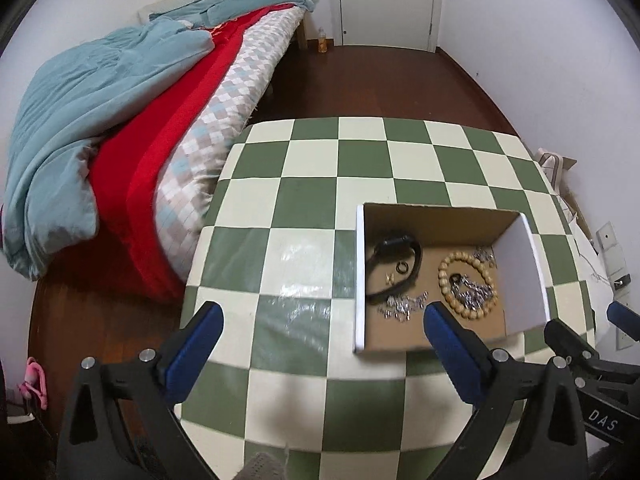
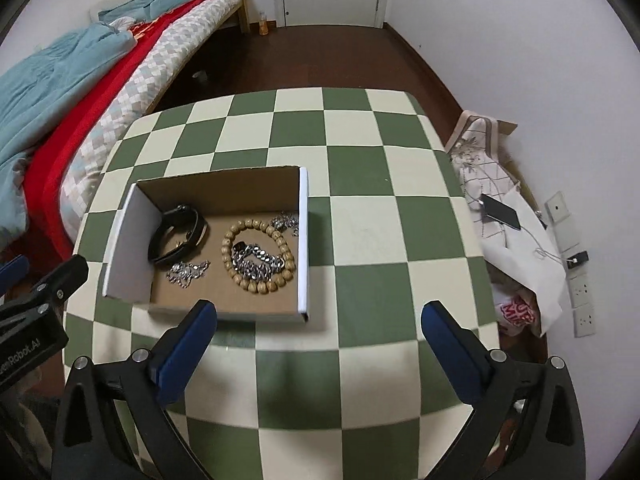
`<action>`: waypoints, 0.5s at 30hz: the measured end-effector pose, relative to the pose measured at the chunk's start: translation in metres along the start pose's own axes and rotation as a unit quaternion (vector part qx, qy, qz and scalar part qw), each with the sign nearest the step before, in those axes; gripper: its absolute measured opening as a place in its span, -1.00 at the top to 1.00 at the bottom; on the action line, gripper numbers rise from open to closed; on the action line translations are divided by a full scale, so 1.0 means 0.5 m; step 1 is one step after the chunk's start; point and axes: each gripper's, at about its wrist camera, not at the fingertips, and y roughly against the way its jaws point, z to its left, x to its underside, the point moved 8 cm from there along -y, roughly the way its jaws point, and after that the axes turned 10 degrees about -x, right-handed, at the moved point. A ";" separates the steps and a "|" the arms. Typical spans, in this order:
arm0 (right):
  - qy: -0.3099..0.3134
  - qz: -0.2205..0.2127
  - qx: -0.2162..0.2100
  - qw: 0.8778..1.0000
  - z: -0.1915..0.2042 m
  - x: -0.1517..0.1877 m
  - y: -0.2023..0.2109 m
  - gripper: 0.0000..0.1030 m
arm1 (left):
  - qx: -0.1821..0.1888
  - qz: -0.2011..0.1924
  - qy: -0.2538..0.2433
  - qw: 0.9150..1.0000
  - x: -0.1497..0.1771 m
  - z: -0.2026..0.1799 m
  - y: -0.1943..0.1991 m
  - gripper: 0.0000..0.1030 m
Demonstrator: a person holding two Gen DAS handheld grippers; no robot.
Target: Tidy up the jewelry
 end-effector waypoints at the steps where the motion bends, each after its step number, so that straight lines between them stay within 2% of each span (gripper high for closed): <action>1: 0.000 -0.003 0.001 1.000 0.000 0.005 0.012 -1.00 | -0.002 -0.004 -0.001 1.000 0.004 0.003 0.013 -0.99; 7: -0.002 -0.031 0.007 0.999 0.005 0.025 0.112 -1.00 | 0.004 -0.025 0.010 1.000 0.020 0.027 0.099 -0.99; 15: 0.021 -0.087 0.013 0.996 0.034 0.040 0.285 -1.00 | 0.011 -0.071 0.033 0.997 0.030 0.072 0.241 -0.99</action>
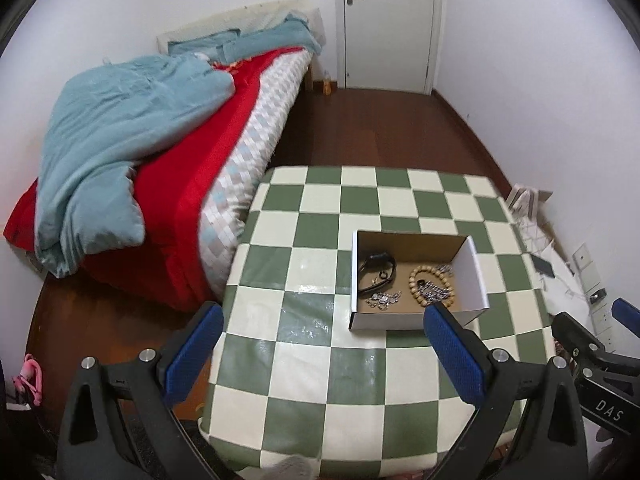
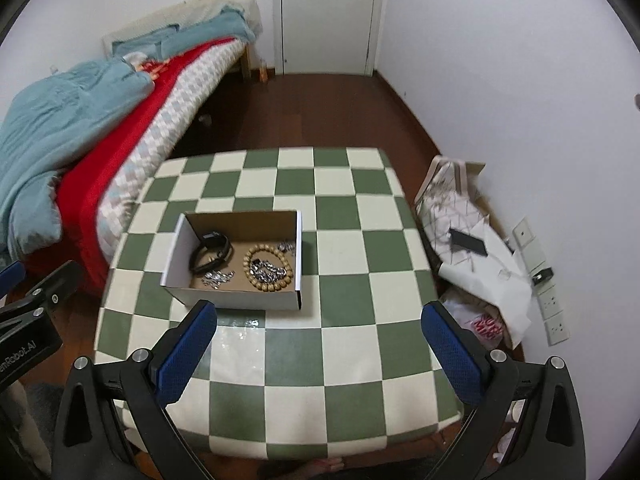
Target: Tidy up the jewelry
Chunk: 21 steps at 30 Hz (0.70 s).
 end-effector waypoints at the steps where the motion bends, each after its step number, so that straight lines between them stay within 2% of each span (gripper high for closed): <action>1: 0.002 -0.006 -0.001 1.000 0.004 -0.001 0.023 -1.00 | 0.003 -0.003 0.001 1.000 -0.001 0.003 0.013 -0.99; 10: 0.008 -0.046 0.000 0.999 0.019 0.011 0.180 -1.00 | 0.019 -0.041 -0.002 0.999 0.001 0.029 0.151 -0.99; 21: 0.003 -0.080 -0.001 0.997 0.021 0.046 0.319 -1.00 | 0.045 -0.050 0.005 0.998 0.024 0.044 0.255 -0.99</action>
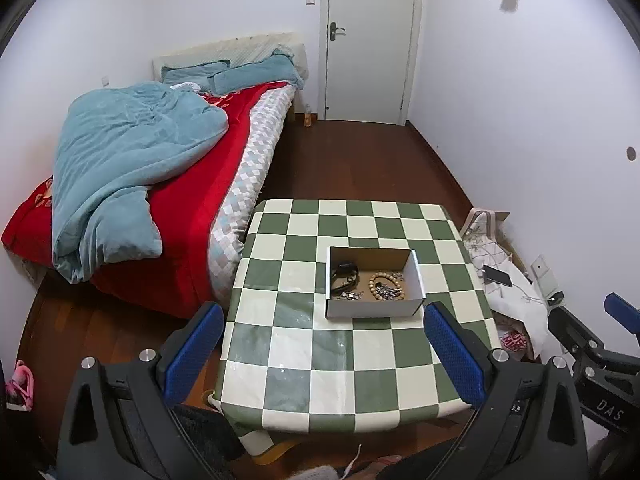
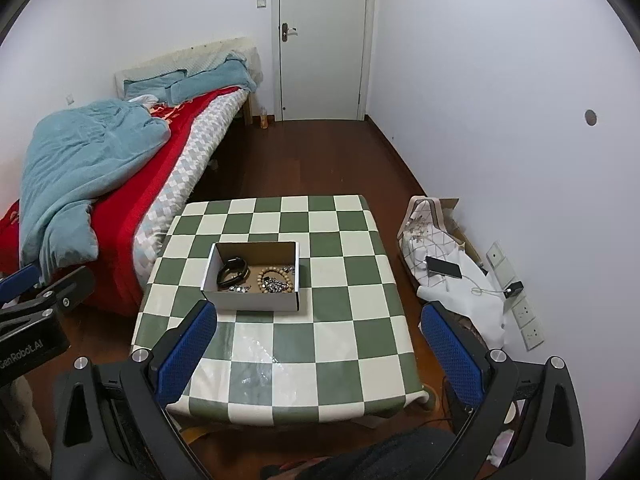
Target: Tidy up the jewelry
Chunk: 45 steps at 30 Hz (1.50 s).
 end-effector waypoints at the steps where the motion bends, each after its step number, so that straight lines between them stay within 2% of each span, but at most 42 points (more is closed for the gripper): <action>1: -0.001 -0.001 -0.002 1.000 0.001 0.001 0.009 -1.00 | 0.003 -0.001 -0.001 1.000 0.000 -0.002 0.008 -0.99; 8: -0.001 -0.003 -0.009 1.000 0.002 0.002 0.039 -1.00 | 0.017 -0.004 -0.018 1.000 0.008 -0.024 0.050 -0.99; 17: -0.003 -0.003 0.001 1.000 -0.013 -0.024 0.038 -1.00 | 0.005 -0.005 -0.010 1.000 -0.011 -0.024 0.045 -0.99; 25: 0.009 0.000 0.012 1.000 -0.010 -0.085 -0.020 -1.00 | -0.017 -0.005 -0.002 1.000 -0.067 -0.018 -0.004 -0.99; 33: 0.015 0.015 0.020 1.000 -0.006 -0.125 -0.103 -1.00 | -0.041 0.008 -0.005 0.999 -0.092 -0.013 -0.068 -0.99; 45: 0.012 0.059 0.021 0.998 -0.014 -0.110 -0.204 -1.00 | -0.048 0.043 -0.004 0.998 -0.081 -0.018 -0.140 -0.99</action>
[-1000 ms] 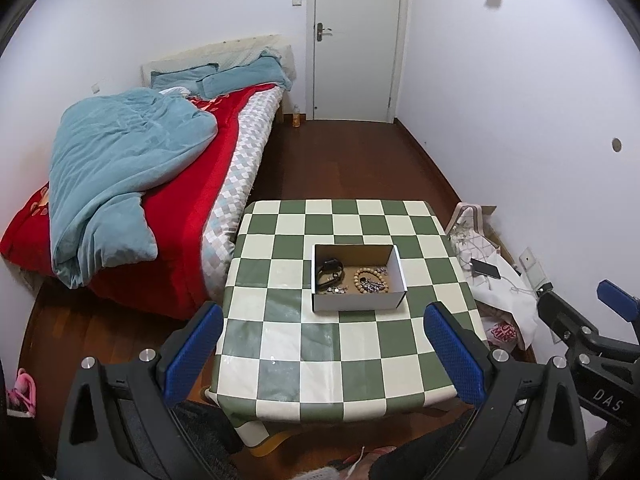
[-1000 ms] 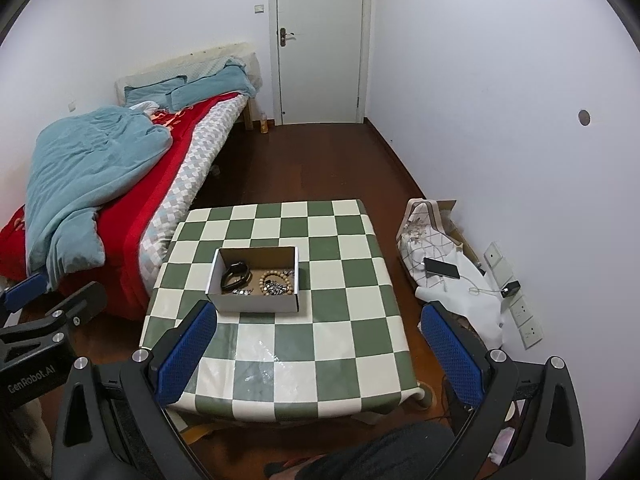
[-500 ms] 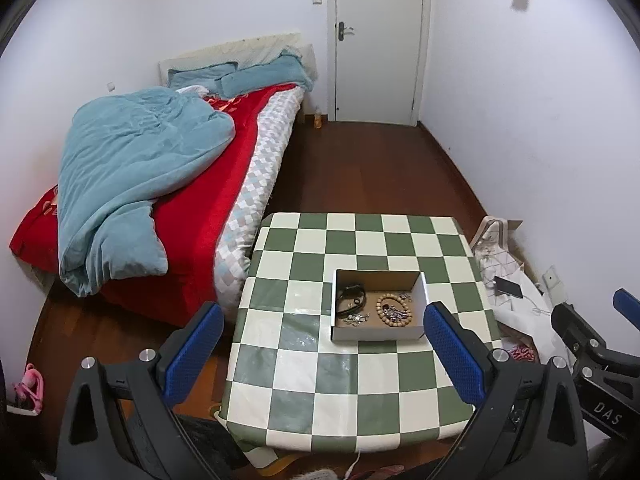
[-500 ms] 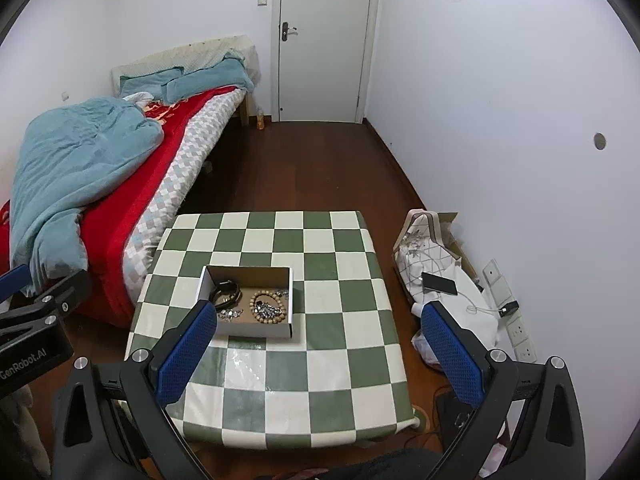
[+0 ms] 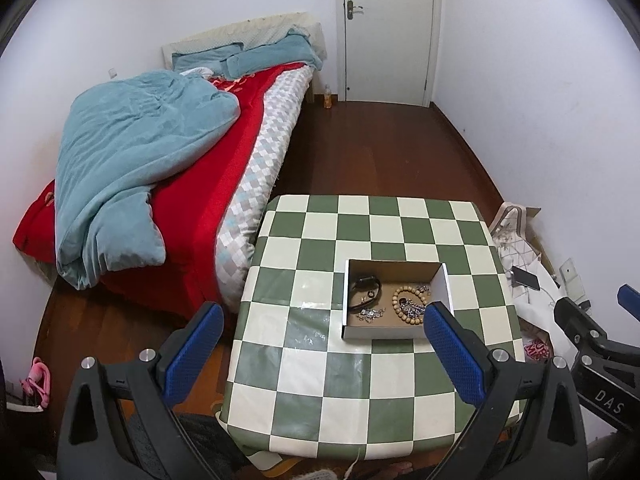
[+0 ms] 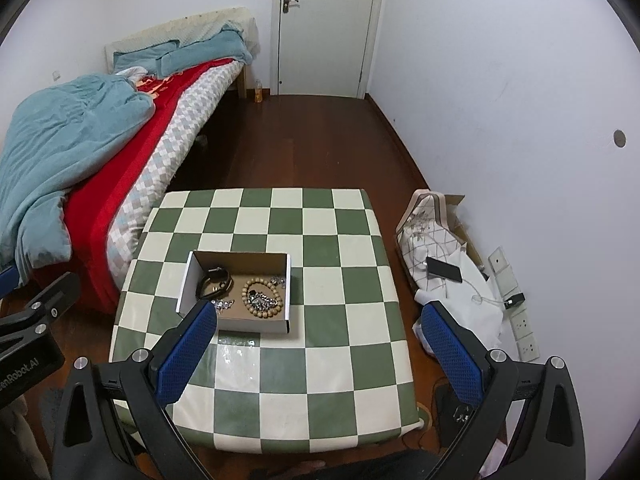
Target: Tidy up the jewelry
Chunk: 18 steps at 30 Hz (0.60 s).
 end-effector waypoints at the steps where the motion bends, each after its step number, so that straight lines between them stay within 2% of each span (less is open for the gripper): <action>1: 0.000 0.002 0.000 1.000 0.000 0.002 -0.003 -1.00 | -0.001 0.001 -0.001 1.000 0.000 -0.001 -0.002 -0.99; 18: 0.004 0.001 -0.011 1.000 0.009 0.003 -0.004 -1.00 | -0.002 -0.001 -0.003 1.000 -0.006 -0.003 -0.003 -0.99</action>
